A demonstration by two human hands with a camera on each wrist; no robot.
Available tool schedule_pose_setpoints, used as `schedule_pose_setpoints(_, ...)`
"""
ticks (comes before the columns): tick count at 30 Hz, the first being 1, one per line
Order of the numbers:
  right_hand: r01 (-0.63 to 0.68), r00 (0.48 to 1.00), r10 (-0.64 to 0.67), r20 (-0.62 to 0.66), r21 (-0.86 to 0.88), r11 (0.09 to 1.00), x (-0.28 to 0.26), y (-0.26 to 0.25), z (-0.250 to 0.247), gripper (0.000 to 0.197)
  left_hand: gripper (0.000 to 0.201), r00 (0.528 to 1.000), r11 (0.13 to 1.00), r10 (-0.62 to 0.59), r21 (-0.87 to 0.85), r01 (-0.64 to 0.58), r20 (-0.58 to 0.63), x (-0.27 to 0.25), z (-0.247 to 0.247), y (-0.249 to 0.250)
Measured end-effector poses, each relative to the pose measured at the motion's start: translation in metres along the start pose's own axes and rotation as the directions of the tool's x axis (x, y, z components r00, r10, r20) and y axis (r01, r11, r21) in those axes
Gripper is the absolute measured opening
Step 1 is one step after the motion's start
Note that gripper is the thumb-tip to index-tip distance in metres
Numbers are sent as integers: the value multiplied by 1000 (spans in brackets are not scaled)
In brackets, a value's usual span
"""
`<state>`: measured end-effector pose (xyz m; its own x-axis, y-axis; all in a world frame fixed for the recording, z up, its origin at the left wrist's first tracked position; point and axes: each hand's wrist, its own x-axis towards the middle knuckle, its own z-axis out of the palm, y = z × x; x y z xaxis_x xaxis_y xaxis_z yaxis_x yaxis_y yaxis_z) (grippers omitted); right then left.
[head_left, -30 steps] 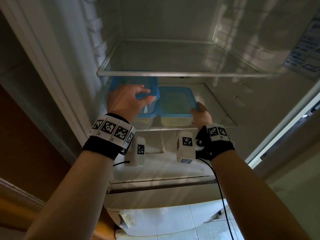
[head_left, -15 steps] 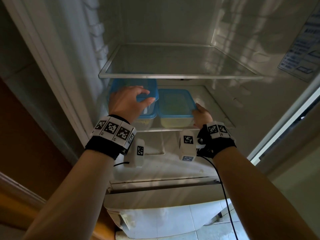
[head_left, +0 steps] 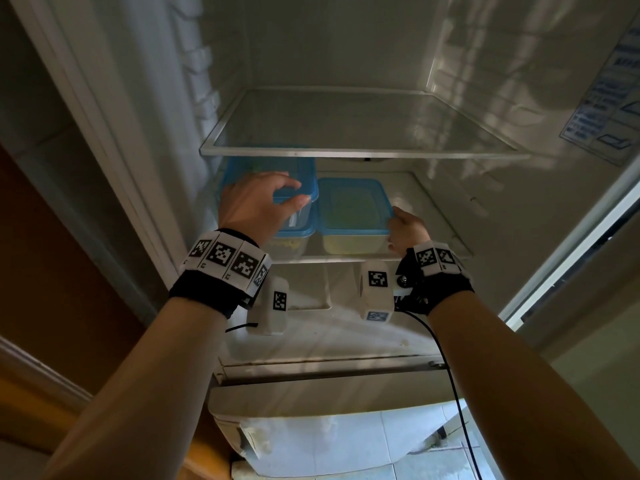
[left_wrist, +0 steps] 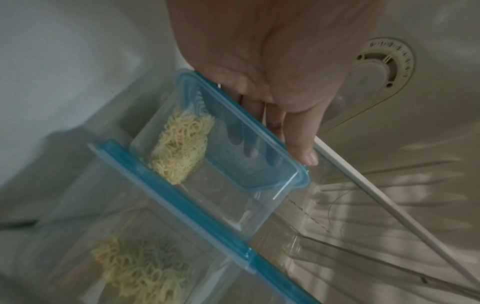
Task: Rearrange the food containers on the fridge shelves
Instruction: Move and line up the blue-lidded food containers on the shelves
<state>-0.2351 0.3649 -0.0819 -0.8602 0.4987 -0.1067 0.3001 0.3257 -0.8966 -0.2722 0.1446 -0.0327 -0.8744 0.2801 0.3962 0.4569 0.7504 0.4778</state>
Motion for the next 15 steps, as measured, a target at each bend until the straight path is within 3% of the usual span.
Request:
schedule_pose_setpoints(6, 28, 999, -27, 18, -51, 998, 3, 2, 1, 43, 24, 997, 997, 27, -74, -32, -73, -3, 2, 2)
schedule_pose_setpoints(10, -57, 998, 57, -6, -1, 998, 0, 0, 0, 50, 26, 990, 981, 36, -184, -61, -135, -10, 2, 4)
schedule_pose_setpoints(13, -80, 982, 96, -161, 106, 991, -12, 1, -1, 50, 20, 965, 876, 33, -456, -154, -261, -28, 0, 10)
schedule_pose_setpoints(15, 11, 977, 43, -208, 251, 968, -30, 5, 1, 41, 14, 972, 746, -44, -655, -121, -229, -49, -2, 15)
